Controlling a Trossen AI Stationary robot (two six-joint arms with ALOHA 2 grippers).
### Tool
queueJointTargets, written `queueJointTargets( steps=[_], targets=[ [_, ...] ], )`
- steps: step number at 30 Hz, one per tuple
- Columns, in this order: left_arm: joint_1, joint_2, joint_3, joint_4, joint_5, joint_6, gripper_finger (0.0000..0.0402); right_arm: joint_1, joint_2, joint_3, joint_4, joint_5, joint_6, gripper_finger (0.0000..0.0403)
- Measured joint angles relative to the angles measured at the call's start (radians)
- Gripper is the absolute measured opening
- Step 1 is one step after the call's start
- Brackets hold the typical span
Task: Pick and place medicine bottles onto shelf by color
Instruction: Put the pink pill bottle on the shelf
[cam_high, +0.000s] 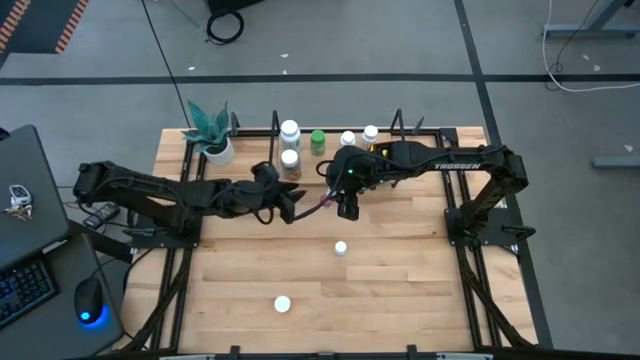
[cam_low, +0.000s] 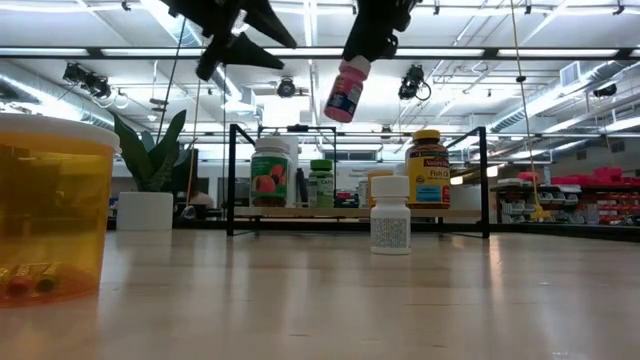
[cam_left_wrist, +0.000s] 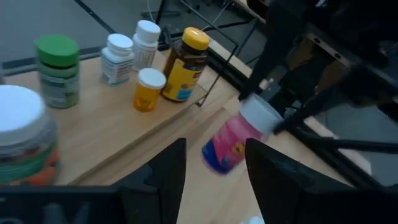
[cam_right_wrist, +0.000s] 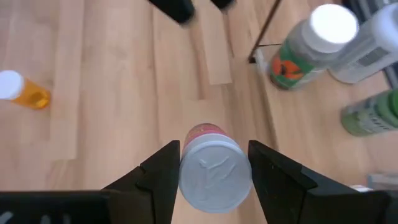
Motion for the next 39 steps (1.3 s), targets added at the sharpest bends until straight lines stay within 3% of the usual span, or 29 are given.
queueJointTargets(
  steps=[14,20,26,39],
  targets=[
    [-0.087,-0.113,-0.002,-0.363,-0.174,0.072,0.0172,-0.163,0.02,-0.129,0.241,-0.019,-0.066,0.0188],
    [-0.092,-0.113,-0.002,-0.375,-0.174,0.072,0.0172,-0.227,0.167,-0.043,0.22,-0.078,-0.122,0.0188],
    [-0.091,-0.113,-0.002,-0.375,-0.174,0.071,0.0172,-0.264,0.31,0.088,0.127,-0.027,-0.167,0.0187],
    [-0.091,-0.112,-0.002,-0.365,-0.173,0.071,0.0172,-0.304,0.448,0.274,0.014,-0.014,-0.162,0.0198]
  ],
)
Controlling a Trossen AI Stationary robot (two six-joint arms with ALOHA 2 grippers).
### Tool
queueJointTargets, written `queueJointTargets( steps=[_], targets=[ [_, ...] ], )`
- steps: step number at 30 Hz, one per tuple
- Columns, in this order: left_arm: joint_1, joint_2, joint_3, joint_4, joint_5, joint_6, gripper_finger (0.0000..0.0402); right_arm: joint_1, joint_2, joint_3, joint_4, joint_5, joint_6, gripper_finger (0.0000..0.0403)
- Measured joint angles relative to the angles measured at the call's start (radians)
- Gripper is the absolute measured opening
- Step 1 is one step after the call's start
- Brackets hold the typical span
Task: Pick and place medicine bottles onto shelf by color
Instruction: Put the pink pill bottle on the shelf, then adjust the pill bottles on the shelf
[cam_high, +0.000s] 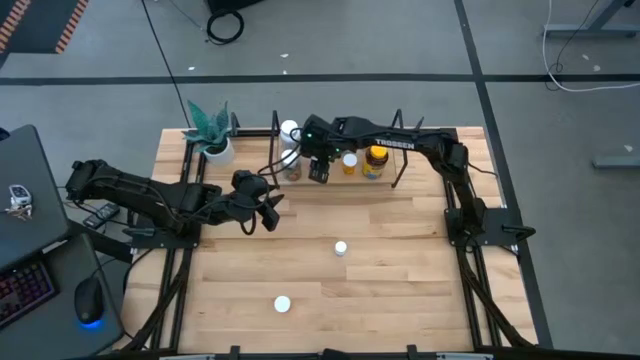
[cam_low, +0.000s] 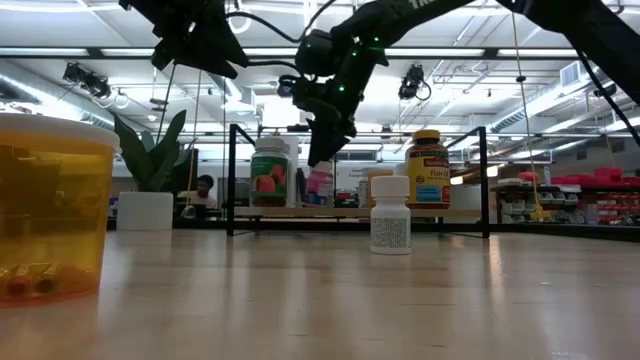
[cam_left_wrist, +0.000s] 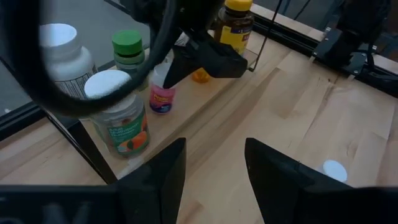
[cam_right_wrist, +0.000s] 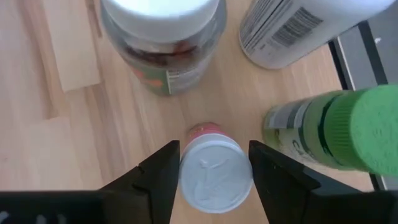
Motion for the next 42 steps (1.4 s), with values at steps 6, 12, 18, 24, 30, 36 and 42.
queueJointTargets(
  steps=[6,12,18,24,30,36,42],
  targets=[
    [0.0,0.0,0.0,0.0,0.0,0.0,0.0172,0.001,-0.007,0.0,0.012,0.005,0.006,0.0236],
    [0.0,0.0,0.0,0.001,0.0,0.0,0.0172,0.006,-0.041,0.0,0.005,0.008,0.109,0.0282],
    [0.0,0.0,0.0,0.003,0.0,0.0,0.0172,0.036,-0.129,0.0,0.0,0.048,0.373,0.0306],
    [0.0,0.0,0.0,0.004,0.0,0.0,0.0172,0.108,-0.256,0.001,0.002,-0.005,0.637,0.0304],
    [0.0,0.0,0.0,0.004,0.0,0.0,0.0172,0.169,-0.367,0.002,0.003,0.112,0.764,0.0291],
    [0.0,0.0,0.0,0.004,0.0,0.0,0.0172,0.201,-0.404,0.002,0.002,0.215,0.863,0.0282],
    [0.0,0.0,0.0,0.004,0.0,0.0,0.0172,0.205,-0.395,0.001,0.002,0.154,0.894,0.0279]
  ],
)
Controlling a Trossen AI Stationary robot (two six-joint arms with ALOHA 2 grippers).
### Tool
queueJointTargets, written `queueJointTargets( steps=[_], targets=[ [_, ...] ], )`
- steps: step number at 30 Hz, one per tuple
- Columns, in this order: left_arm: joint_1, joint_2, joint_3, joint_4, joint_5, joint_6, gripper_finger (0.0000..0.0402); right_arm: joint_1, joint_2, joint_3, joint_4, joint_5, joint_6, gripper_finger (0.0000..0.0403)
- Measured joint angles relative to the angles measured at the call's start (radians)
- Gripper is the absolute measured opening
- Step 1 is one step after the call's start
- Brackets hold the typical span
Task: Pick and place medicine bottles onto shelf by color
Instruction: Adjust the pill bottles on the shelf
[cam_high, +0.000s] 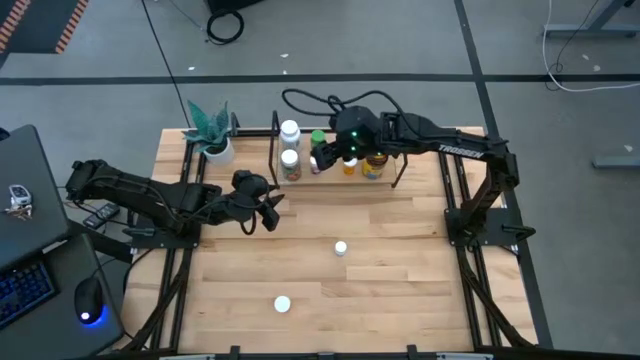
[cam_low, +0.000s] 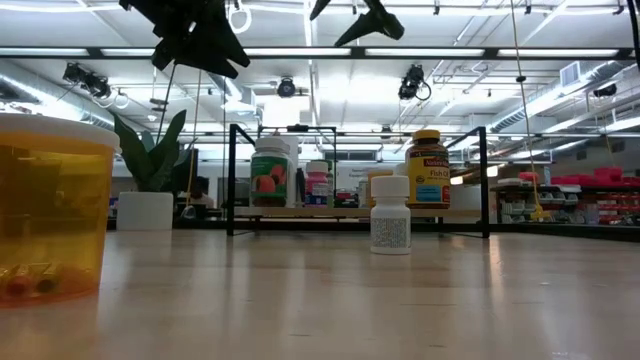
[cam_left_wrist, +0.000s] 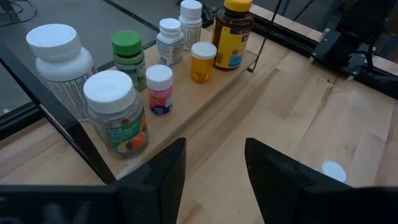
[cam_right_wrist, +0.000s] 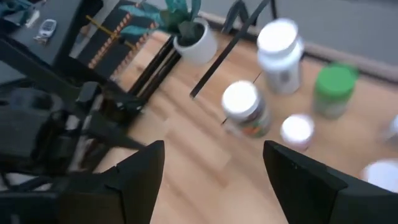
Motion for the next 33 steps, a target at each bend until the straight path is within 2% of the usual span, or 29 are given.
queueJointTargets(
  steps=[4,8,20,25,33],
  targets=[
    [0.0,0.0,0.0,0.0,0.0,0.0,0.0172,0.004,0.001,0.0,0.002,-0.069,0.156,0.0279],
    [0.0,0.0,0.0,0.001,0.0,0.0,0.0172,0.027,0.001,0.0,0.034,-0.076,0.285,0.0279],
    [0.0,0.0,0.0,0.002,0.0,0.0,0.0172,0.079,0.001,0.0,0.039,-0.018,0.435,0.0279],
    [0.0,0.0,0.0,0.003,0.0,0.0,0.0172,0.098,0.001,0.0,0.048,0.04,0.47,0.0279],
    [0.0,0.0,0.0,0.003,0.0,0.0,0.0172,0.108,0.001,0.0,0.05,0.051,0.487,0.0279]
  ],
)
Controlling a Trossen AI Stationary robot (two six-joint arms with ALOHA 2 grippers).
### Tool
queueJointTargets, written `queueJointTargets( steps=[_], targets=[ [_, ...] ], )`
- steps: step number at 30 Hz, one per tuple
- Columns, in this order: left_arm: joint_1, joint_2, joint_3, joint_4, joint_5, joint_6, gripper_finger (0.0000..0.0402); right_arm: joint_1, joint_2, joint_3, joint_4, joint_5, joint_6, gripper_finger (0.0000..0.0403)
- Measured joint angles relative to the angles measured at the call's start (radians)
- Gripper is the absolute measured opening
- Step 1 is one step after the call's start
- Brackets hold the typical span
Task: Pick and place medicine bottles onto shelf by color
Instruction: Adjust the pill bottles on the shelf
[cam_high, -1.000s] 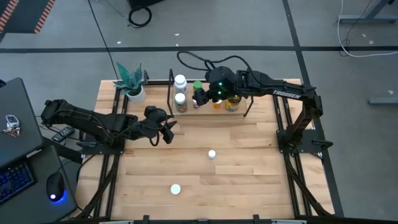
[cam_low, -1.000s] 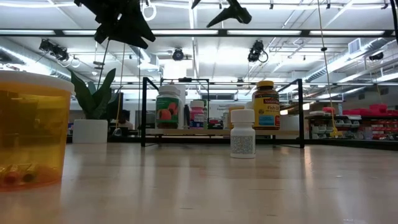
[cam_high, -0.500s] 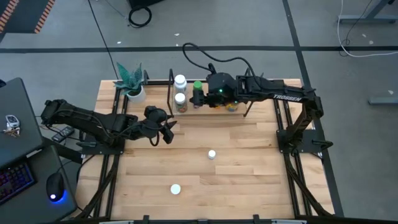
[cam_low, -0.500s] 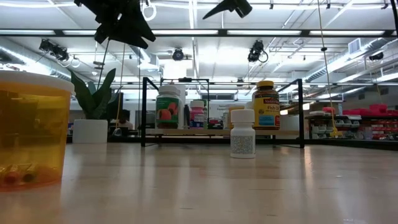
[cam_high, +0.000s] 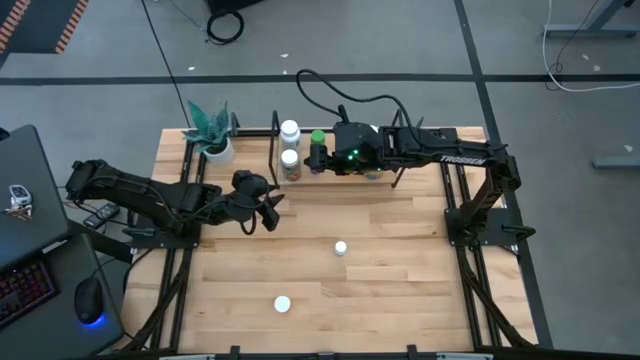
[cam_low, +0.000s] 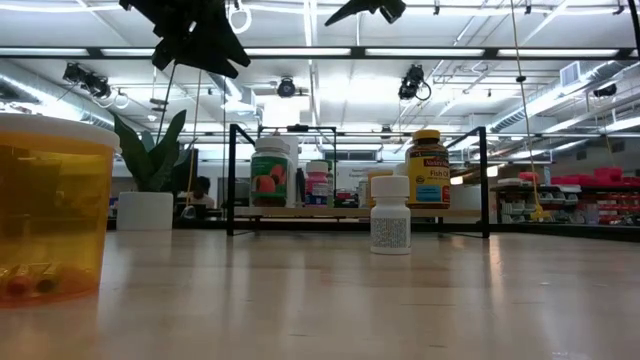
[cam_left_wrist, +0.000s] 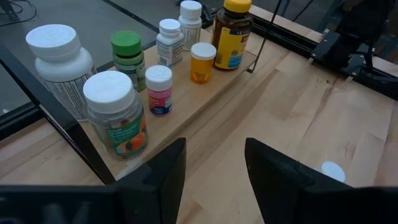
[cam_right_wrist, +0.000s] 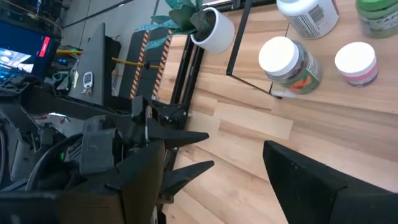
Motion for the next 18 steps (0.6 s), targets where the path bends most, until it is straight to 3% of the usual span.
queueJointTargets(
  steps=[18],
  targets=[
    [0.0,0.0,0.0,0.0,0.0,0.0,0.0172,0.0,0.0,0.0,0.003,0.0,0.003,0.0279]
  ],
)
